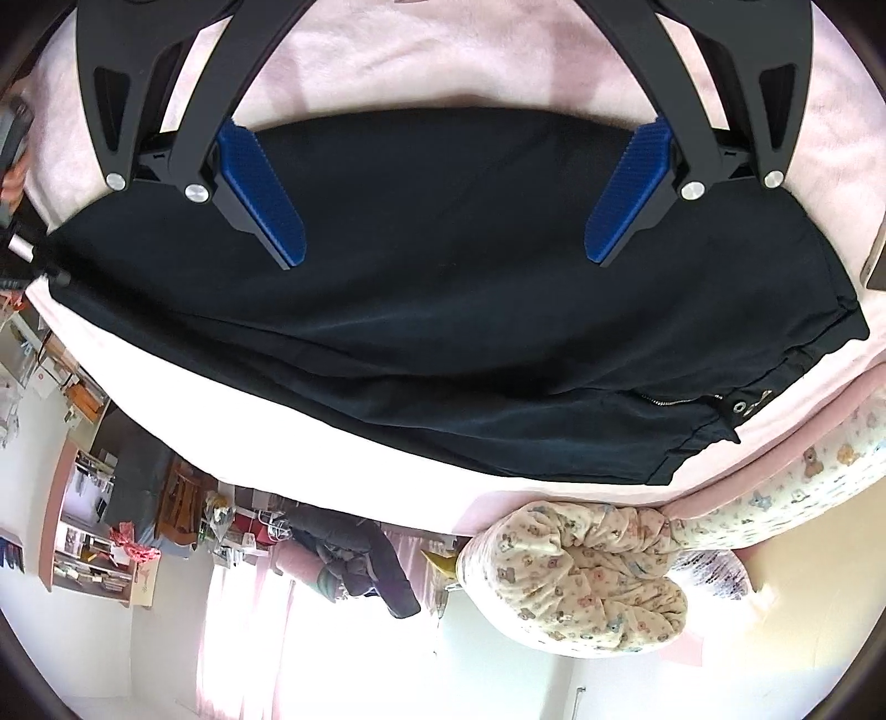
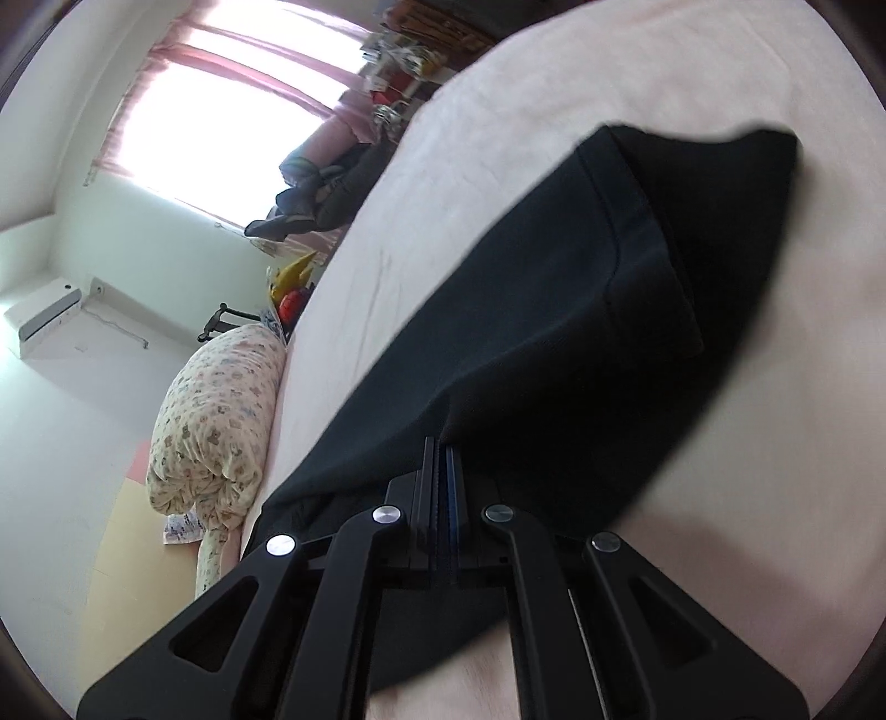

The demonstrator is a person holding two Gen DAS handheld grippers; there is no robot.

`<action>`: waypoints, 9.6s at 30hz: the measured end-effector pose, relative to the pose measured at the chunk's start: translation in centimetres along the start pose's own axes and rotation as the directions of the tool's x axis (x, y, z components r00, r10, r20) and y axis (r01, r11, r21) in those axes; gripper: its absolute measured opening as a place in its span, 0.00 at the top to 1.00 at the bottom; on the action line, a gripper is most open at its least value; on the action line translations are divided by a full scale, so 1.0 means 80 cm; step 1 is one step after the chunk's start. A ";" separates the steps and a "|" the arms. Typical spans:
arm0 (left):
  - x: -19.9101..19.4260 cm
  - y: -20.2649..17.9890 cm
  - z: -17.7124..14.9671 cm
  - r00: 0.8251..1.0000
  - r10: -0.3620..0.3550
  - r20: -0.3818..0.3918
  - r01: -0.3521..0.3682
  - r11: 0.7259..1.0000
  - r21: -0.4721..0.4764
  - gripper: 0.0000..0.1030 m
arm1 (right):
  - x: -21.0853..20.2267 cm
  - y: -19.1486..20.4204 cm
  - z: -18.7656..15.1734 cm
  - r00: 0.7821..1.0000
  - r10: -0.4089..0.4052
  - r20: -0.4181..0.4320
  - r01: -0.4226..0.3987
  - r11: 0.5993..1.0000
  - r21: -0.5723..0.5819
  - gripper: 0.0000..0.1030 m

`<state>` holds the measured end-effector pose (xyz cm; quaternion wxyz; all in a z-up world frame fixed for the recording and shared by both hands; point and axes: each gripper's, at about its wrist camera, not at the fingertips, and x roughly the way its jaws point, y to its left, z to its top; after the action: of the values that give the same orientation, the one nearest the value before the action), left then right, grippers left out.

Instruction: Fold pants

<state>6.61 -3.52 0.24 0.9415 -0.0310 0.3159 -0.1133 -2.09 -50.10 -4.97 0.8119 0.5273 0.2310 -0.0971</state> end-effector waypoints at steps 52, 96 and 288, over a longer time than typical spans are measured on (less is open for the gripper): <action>-0.004 0.100 -0.012 0.978 0.204 -0.044 -0.209 0.961 -0.182 0.02 | 0.363 0.225 -0.141 0.926 0.232 -0.297 -0.177 0.964 0.200 0.97; -0.014 0.164 0.041 0.995 0.090 0.040 -0.068 0.917 -0.392 0.02 | 0.284 0.236 -0.187 0.888 0.309 -0.342 -0.257 0.947 0.191 0.94; -0.018 0.243 -0.017 0.999 -0.031 0.044 0.053 0.734 -0.677 0.02 | 0.332 0.392 -0.270 0.812 -0.447 -0.376 -0.349 0.146 -0.926 0.67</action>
<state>8.47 15.75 -2.53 0.8675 -0.3803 0.3206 -0.0115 27.78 -15.01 0.49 0.8328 -0.1429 0.4896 0.2155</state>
